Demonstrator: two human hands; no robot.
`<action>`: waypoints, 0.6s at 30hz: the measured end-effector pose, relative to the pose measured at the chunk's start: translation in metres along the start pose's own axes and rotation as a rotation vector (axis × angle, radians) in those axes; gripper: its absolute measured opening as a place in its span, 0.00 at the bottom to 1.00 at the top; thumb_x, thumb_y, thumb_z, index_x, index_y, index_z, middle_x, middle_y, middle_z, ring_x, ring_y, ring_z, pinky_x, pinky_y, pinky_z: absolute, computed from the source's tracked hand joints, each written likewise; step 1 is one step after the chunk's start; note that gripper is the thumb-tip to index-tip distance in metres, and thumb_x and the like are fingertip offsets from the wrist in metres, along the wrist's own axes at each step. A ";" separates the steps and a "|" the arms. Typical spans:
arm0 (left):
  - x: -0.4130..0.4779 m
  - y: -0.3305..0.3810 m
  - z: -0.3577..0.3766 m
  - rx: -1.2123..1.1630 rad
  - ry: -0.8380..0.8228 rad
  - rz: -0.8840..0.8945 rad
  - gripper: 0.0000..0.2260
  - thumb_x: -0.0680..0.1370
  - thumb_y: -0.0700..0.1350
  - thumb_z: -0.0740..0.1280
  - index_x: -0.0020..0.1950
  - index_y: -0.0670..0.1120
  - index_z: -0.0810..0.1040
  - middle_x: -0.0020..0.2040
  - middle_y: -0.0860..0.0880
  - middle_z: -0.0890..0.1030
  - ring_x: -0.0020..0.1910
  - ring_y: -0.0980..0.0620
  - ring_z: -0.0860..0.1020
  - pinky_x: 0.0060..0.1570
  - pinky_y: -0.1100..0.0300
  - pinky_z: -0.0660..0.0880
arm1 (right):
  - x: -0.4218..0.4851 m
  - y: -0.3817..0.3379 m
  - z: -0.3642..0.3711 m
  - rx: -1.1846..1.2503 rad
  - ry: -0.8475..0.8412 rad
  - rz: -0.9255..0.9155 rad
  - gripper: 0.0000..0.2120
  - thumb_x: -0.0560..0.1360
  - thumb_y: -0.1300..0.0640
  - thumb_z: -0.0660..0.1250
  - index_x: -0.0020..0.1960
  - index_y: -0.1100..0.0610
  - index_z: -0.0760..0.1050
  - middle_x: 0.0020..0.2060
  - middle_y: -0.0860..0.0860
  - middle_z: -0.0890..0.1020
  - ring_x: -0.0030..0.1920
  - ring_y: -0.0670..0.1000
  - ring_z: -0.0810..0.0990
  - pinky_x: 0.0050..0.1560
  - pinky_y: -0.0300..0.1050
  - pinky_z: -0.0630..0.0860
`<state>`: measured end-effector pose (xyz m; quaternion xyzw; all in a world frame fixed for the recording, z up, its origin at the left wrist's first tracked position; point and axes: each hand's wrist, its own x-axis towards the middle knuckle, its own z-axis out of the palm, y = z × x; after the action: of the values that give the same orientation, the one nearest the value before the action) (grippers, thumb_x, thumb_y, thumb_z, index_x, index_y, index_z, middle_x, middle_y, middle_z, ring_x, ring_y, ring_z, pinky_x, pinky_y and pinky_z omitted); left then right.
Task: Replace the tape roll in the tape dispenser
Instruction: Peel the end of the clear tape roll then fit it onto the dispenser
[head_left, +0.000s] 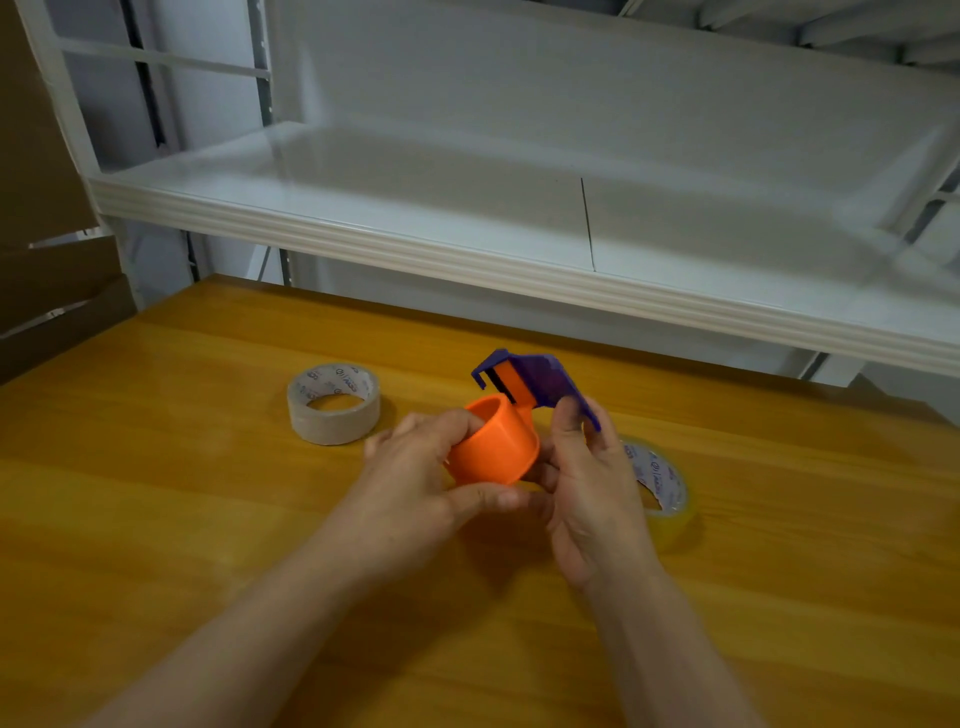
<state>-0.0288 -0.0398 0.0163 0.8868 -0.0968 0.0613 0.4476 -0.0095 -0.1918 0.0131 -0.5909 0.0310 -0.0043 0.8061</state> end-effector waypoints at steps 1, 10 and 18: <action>0.001 -0.002 -0.001 -0.009 0.004 0.016 0.26 0.59 0.71 0.71 0.54 0.66 0.75 0.54 0.58 0.75 0.58 0.49 0.73 0.58 0.43 0.75 | 0.000 0.000 -0.001 -0.034 0.000 0.014 0.20 0.73 0.39 0.63 0.63 0.41 0.74 0.53 0.60 0.86 0.48 0.61 0.88 0.31 0.46 0.81; 0.000 -0.003 -0.011 0.207 0.071 0.064 0.11 0.73 0.52 0.75 0.44 0.56 0.72 0.44 0.65 0.68 0.48 0.73 0.61 0.53 0.55 0.60 | 0.009 0.004 -0.010 -0.803 0.221 -0.274 0.20 0.77 0.50 0.71 0.66 0.40 0.72 0.56 0.44 0.79 0.47 0.44 0.83 0.43 0.41 0.83; 0.004 -0.009 -0.015 0.518 0.040 0.053 0.11 0.74 0.52 0.74 0.49 0.58 0.72 0.50 0.60 0.72 0.61 0.55 0.68 0.66 0.51 0.56 | 0.003 0.008 -0.002 -1.185 0.153 -0.385 0.16 0.79 0.56 0.69 0.65 0.45 0.72 0.56 0.42 0.80 0.60 0.44 0.76 0.54 0.42 0.78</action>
<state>-0.0229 -0.0230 0.0185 0.9676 -0.0920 0.1133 0.2059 -0.0068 -0.1910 0.0046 -0.9304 -0.0214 -0.1738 0.3220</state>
